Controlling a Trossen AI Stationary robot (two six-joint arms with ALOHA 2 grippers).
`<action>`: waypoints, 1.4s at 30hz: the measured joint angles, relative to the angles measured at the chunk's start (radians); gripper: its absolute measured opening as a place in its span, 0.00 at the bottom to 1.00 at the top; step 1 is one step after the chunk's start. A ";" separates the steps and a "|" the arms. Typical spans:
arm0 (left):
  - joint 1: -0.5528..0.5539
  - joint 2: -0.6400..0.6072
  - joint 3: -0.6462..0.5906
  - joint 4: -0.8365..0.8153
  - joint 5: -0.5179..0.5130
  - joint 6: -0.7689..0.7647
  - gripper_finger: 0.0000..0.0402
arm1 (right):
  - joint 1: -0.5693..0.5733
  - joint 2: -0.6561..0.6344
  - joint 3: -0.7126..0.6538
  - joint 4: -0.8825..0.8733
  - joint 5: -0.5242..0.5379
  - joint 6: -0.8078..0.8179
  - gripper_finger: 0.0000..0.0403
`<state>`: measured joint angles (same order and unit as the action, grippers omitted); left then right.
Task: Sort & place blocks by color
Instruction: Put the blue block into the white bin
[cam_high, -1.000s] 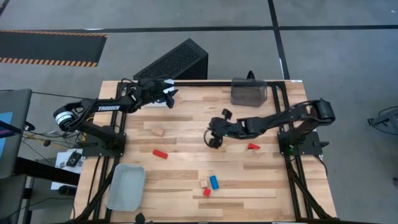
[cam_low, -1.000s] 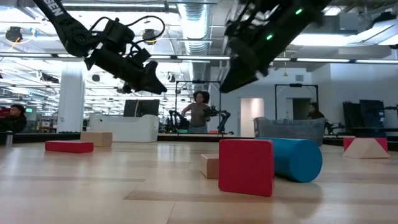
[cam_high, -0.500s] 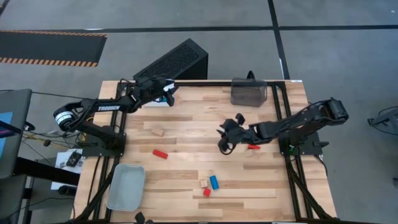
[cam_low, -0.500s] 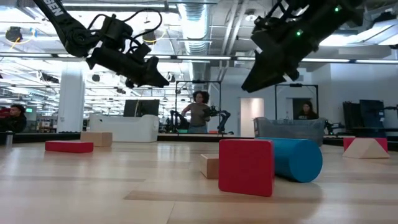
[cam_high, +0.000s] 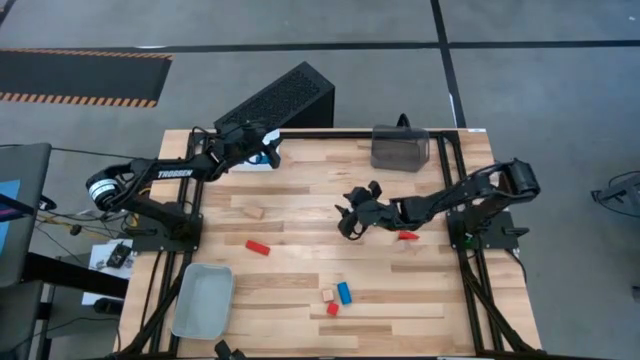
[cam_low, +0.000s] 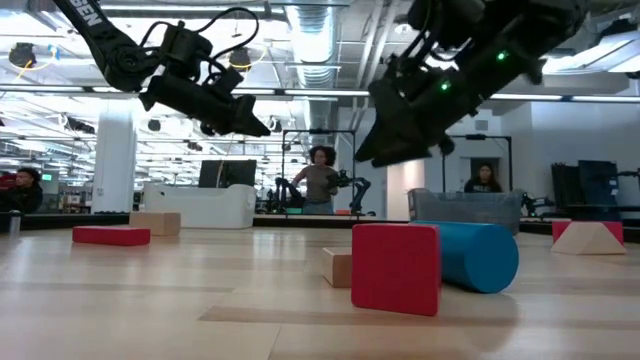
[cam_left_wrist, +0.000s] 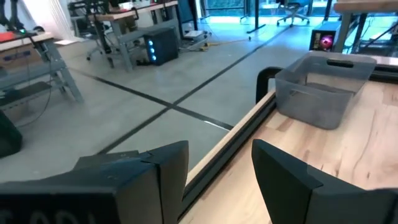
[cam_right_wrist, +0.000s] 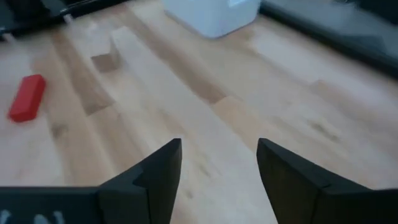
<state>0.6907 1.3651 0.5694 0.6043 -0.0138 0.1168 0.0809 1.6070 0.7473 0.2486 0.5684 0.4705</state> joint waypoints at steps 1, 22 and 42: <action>0.000 0.000 0.000 0.006 0.000 -0.009 0.42 | 0.000 0.014 0.001 0.003 -0.023 0.009 0.59; -0.268 0.000 0.000 -0.026 0.136 -0.203 0.42 | 0.225 0.002 0.000 -0.061 -0.087 0.065 0.59; -0.783 0.000 0.000 -0.128 0.032 -0.088 0.42 | 0.454 0.188 0.046 0.122 -0.092 0.257 0.60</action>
<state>-0.0927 1.3651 0.5690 0.4759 0.0185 0.0289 0.5348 1.7946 0.7928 0.3708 0.4760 0.7270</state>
